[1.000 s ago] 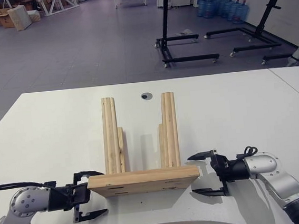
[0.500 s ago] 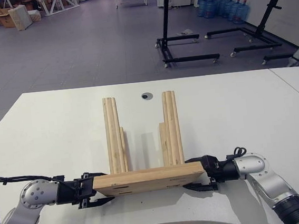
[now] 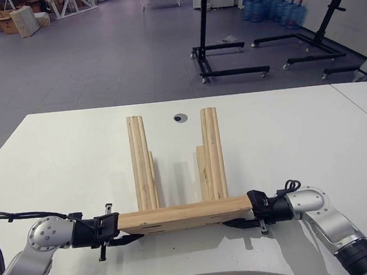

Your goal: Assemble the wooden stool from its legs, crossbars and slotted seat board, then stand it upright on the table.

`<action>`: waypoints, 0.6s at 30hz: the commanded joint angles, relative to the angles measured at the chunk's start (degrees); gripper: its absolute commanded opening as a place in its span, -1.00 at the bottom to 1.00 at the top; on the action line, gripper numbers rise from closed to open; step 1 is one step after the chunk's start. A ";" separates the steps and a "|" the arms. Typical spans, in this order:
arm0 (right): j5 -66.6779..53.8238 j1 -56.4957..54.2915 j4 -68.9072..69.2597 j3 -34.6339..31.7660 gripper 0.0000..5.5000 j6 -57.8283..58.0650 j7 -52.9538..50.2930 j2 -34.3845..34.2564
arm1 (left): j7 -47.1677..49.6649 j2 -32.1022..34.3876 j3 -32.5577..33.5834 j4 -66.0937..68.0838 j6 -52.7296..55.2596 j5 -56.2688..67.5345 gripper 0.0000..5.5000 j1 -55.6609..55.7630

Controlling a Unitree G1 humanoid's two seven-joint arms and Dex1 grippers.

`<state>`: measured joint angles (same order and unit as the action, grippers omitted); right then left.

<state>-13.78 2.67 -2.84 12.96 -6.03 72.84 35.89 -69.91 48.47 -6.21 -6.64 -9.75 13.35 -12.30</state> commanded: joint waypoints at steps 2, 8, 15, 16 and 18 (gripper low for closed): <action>-6.49 -2.10 5.41 -2.20 -0.48 8.69 1.19 1.61 | -1.78 1.38 1.96 -8.76 14.17 11.77 -0.53 0.47; -30.46 -4.14 21.43 -6.96 -0.48 44.99 8.70 16.45 | -4.47 12.24 10.93 -23.32 45.32 41.09 -0.53 -1.20; -68.29 -15.17 22.73 -13.64 -0.52 80.51 7.70 32.98 | 10.70 17.40 26.40 -28.82 54.87 83.74 -0.53 -0.51; -72.12 -16.30 22.01 -13.80 -0.53 82.72 8.25 34.99 | 11.10 17.50 28.12 -30.17 55.77 84.65 -0.40 -2.70; -79.09 -18.53 19.77 -12.66 -0.53 88.04 9.91 39.42 | 13.16 16.67 31.03 -31.19 57.49 87.12 -0.32 -6.45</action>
<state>-70.73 -8.57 16.36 0.70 65.14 81.05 65.45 -62.71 62.06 15.22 -29.40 43.47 85.14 -14.53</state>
